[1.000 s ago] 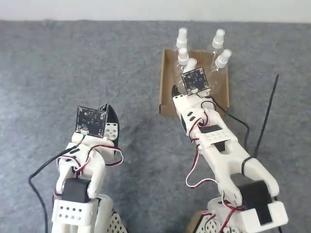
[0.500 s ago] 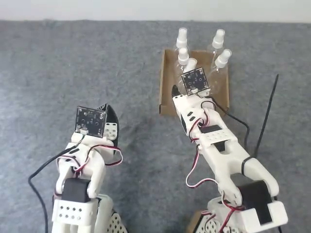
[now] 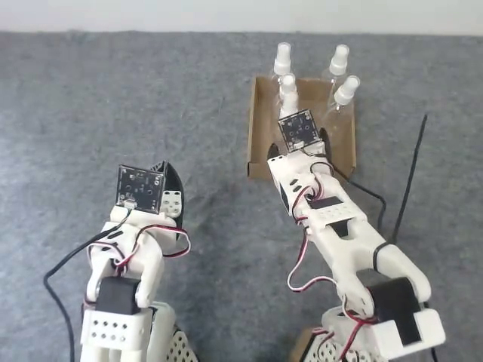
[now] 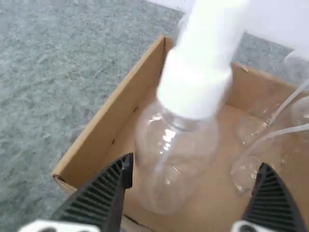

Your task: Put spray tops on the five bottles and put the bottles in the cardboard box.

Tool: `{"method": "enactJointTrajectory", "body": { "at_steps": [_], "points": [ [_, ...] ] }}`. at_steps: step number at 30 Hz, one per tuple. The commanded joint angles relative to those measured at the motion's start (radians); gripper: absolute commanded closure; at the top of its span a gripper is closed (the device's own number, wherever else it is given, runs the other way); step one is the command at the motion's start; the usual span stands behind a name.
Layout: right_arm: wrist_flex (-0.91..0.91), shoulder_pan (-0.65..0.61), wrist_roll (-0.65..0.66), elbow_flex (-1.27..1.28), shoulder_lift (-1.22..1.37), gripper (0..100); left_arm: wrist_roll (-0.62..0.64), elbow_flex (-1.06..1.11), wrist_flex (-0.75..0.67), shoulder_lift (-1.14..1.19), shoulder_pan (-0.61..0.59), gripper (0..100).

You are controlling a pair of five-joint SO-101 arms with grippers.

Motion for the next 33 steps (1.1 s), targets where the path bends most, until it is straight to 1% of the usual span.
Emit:
{"method": "enactJointTrajectory", "body": {
  "at_steps": [1,5,9,20,24,33],
  "points": [
    [0.002,-0.004,0.014,-0.009,-0.018,67.5,-0.005,-0.004,-0.025,-0.020,0.000,99],
    [0.001,-0.004,0.014,-0.011,-0.024,67.5,-0.005,-0.004,-0.025,-0.020,0.000,99],
    [0.021,-0.002,0.014,-0.009,-0.088,67.5,-0.005,-0.004,-0.025,-0.020,0.000,99],
    [0.311,-0.008,0.005,0.002,-0.381,67.5,-0.005,-0.004,-0.025,-0.020,0.000,99],
    [0.323,-0.008,0.011,0.081,-0.475,67.5,-0.005,-0.004,-0.025,-0.020,0.000,99],
    [0.331,-0.001,0.014,0.373,-0.742,67.6,0.000,-0.004,-0.025,-0.020,0.006,99]
  ]
}}
